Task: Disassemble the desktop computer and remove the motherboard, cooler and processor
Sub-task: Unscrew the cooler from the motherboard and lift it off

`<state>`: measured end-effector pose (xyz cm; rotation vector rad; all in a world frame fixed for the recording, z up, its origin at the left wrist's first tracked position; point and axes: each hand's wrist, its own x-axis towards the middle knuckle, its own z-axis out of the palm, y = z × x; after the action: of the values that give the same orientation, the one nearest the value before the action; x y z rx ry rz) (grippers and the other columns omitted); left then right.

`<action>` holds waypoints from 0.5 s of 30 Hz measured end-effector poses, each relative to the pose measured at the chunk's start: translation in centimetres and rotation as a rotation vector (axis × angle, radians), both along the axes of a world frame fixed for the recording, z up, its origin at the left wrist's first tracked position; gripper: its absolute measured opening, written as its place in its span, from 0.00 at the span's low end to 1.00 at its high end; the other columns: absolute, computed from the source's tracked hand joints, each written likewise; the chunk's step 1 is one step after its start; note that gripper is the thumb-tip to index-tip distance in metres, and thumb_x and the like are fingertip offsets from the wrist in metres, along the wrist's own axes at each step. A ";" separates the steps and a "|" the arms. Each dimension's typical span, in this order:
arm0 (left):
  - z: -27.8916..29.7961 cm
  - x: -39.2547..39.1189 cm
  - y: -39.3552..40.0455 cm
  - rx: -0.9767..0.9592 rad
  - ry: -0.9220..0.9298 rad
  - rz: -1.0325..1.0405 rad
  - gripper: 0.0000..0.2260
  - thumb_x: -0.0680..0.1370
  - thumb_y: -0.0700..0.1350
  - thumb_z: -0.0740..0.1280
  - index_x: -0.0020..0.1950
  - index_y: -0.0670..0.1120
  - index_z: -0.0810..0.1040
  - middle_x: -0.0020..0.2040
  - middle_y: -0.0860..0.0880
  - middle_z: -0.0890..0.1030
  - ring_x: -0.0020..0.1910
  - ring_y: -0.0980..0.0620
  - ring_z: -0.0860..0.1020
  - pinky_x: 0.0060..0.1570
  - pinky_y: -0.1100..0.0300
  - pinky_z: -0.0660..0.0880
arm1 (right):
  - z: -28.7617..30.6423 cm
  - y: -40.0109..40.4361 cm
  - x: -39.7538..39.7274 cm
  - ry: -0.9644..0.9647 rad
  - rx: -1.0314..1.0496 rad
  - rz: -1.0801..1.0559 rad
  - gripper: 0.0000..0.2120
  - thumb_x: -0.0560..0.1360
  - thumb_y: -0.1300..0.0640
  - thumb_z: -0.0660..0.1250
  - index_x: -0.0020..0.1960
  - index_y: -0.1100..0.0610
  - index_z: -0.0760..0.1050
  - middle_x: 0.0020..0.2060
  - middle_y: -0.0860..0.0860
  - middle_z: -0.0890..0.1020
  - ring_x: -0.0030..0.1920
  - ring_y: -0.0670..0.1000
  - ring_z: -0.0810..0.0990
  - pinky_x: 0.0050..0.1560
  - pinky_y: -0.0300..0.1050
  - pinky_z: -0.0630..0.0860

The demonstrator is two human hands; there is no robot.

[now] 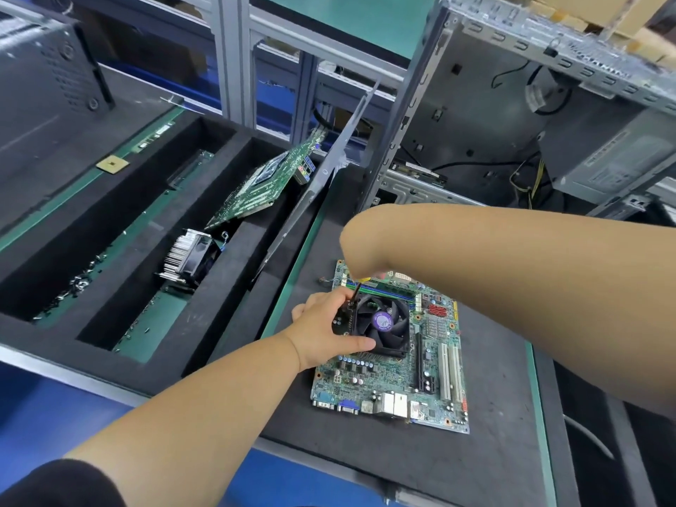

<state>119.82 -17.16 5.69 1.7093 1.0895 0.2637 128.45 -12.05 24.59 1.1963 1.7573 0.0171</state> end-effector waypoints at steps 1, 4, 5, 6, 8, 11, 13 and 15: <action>0.0 0.0 0.0 0.006 0.002 -0.005 0.38 0.66 0.66 0.73 0.70 0.66 0.57 0.62 0.57 0.60 0.66 0.49 0.56 0.61 0.56 0.58 | 0.1 0.1 0.0 0.003 0.003 0.005 0.15 0.81 0.56 0.59 0.35 0.54 0.69 0.34 0.50 0.73 0.32 0.50 0.69 0.28 0.43 0.64; -0.1 -0.2 0.2 0.007 0.004 -0.014 0.39 0.66 0.67 0.72 0.72 0.65 0.56 0.66 0.56 0.61 0.66 0.49 0.55 0.61 0.55 0.58 | 0.4 0.0 0.2 0.052 0.068 0.170 0.16 0.80 0.50 0.63 0.36 0.55 0.69 0.31 0.48 0.71 0.30 0.49 0.68 0.27 0.43 0.62; -0.1 -0.2 0.2 0.003 0.002 -0.015 0.39 0.66 0.67 0.72 0.72 0.65 0.56 0.66 0.56 0.61 0.66 0.49 0.55 0.61 0.55 0.58 | 0.4 -0.2 0.5 0.075 0.084 0.251 0.17 0.79 0.49 0.63 0.35 0.55 0.67 0.31 0.48 0.71 0.29 0.49 0.68 0.27 0.42 0.63; -0.1 -0.2 0.1 -0.004 -0.002 -0.015 0.39 0.65 0.67 0.72 0.71 0.66 0.56 0.66 0.57 0.61 0.66 0.50 0.55 0.61 0.56 0.58 | 0.4 -0.4 0.8 0.096 0.089 0.317 0.18 0.80 0.49 0.63 0.34 0.55 0.66 0.30 0.48 0.70 0.29 0.50 0.68 0.29 0.42 0.64; -0.1 -0.2 0.1 -0.015 -0.012 -0.010 0.38 0.64 0.68 0.72 0.68 0.68 0.56 0.64 0.58 0.61 0.66 0.51 0.55 0.61 0.56 0.58 | 0.3 -0.7 1.5 0.109 0.098 0.402 0.19 0.79 0.52 0.63 0.32 0.55 0.64 0.29 0.49 0.69 0.31 0.53 0.70 0.32 0.43 0.67; 0.0 -0.1 0.1 -0.020 -0.016 -0.007 0.37 0.62 0.69 0.71 0.66 0.70 0.57 0.63 0.58 0.61 0.65 0.52 0.55 0.61 0.56 0.59 | 0.2 -1.2 2.2 0.133 0.130 0.420 0.18 0.77 0.55 0.65 0.31 0.54 0.62 0.29 0.49 0.68 0.31 0.53 0.70 0.30 0.41 0.63; 0.0 -0.1 0.1 -0.022 -0.013 -0.009 0.37 0.60 0.70 0.70 0.66 0.70 0.57 0.62 0.58 0.61 0.64 0.52 0.55 0.60 0.56 0.59 | 0.2 -1.2 2.3 0.149 0.154 0.369 0.17 0.76 0.57 0.66 0.31 0.54 0.64 0.28 0.49 0.68 0.33 0.55 0.71 0.30 0.39 0.63; 0.1 0.0 0.2 -0.013 -0.005 -0.011 0.38 0.59 0.71 0.69 0.66 0.70 0.56 0.61 0.59 0.61 0.63 0.53 0.55 0.60 0.56 0.59 | 0.3 -1.1 2.1 0.144 0.162 0.337 0.16 0.74 0.60 0.65 0.30 0.55 0.64 0.28 0.49 0.67 0.34 0.55 0.70 0.31 0.39 0.64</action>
<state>119.83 -16.97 5.74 1.7020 1.0759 0.2527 130.54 -13.16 24.89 1.0210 2.1007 0.2828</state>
